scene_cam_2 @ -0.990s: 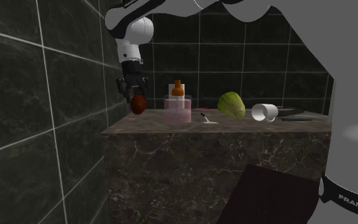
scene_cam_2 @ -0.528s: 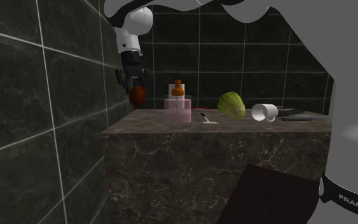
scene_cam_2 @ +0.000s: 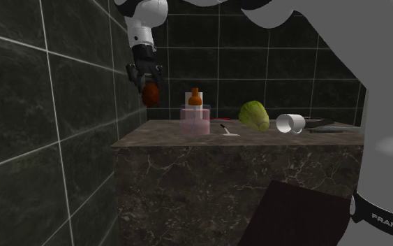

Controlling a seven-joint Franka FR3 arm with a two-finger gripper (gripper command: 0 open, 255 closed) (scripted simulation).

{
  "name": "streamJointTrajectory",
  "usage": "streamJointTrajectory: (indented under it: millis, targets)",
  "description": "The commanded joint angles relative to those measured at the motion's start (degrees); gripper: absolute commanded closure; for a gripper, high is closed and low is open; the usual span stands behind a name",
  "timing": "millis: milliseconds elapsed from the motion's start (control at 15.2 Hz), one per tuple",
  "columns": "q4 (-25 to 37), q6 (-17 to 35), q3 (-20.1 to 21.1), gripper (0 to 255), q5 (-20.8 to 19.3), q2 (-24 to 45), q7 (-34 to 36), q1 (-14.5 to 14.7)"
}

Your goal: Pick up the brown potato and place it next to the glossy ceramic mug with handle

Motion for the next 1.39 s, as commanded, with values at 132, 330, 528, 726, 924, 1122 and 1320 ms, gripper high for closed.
streamJointTrajectory:
  millis: [132, 330, 528, 726, 924, 1122, 1320]
  targets:
    - [-13.9, 5.0, -0.5, 255, 0.1, -8.9, -2.1, -2.0]
    - [-24.3, 8.6, -1.2, 255, 0.1, -15.8, -4.5, -3.9]
    - [-32.8, 11.3, -2.1, 255, 0.0, -21.7, -7.0, -5.6]
    - [-39.9, 13.3, -3.2, 255, -0.3, -26.9, -9.6, -7.3]
    - [-46.0, 14.9, -4.5, 255, -0.8, -31.6, -12.4, -8.9]
    - [-51.4, 16.1, -6.0, 255, -1.5, -35.9, -15.3, -10.5]
    - [-56.0, 17.1, -7.7, 255, -2.4, -39.7, -18.3, -12.1]
